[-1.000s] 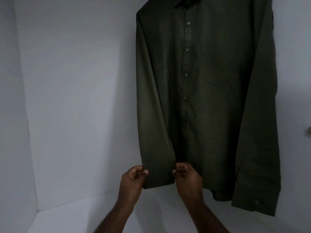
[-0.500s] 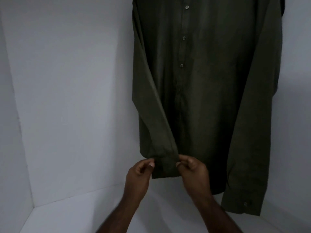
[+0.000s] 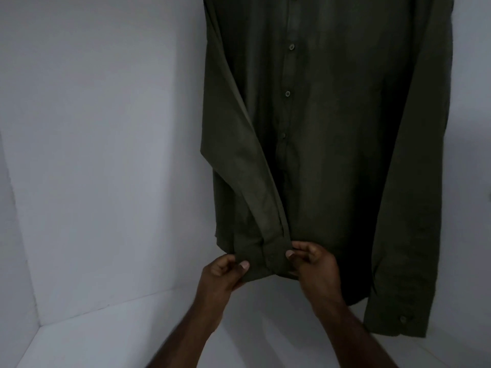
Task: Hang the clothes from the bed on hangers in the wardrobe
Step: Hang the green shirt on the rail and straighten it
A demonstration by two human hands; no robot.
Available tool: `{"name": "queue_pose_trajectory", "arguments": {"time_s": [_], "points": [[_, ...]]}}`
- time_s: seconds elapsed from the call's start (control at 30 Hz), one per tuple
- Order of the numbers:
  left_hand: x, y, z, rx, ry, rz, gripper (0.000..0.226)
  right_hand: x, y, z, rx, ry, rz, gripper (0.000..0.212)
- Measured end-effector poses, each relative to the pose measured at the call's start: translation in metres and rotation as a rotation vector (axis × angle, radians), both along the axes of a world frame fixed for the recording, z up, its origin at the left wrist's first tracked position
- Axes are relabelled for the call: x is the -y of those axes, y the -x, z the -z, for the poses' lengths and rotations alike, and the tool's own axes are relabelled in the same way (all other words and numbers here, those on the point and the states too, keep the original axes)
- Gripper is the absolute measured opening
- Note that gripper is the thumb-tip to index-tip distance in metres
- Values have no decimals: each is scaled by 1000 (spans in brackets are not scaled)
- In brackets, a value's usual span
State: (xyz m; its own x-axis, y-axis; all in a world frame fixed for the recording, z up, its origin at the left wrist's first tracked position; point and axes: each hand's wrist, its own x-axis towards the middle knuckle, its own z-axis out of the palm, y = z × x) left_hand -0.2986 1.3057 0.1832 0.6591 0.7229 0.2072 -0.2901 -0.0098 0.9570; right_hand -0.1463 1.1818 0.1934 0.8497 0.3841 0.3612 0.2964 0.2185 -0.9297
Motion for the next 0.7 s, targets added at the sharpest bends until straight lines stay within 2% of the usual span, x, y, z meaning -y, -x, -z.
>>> {"name": "queue_pose_trajectory", "arguments": {"time_s": [0.17, 0.3, 0.43, 0.6, 0.7], "points": [[2, -3, 17, -86, 13, -92, 8, -4, 4, 10, 132, 183, 80, 19], [2, -3, 19, -62, -43, -119, 19, -1, 2, 11, 175, 197, 92, 22], [-1, -3, 24, -36, -13, -118, 19, -5, 2, 15, 138, 177, 63, 21], [0, 3, 27, 91, -189, -155, 40, -4, -1, 21, 78, 61, 26, 18], [-5, -2, 37, -1, -231, -186, 44, -8, 0, 26, 66, 143, 40, 16]]}}
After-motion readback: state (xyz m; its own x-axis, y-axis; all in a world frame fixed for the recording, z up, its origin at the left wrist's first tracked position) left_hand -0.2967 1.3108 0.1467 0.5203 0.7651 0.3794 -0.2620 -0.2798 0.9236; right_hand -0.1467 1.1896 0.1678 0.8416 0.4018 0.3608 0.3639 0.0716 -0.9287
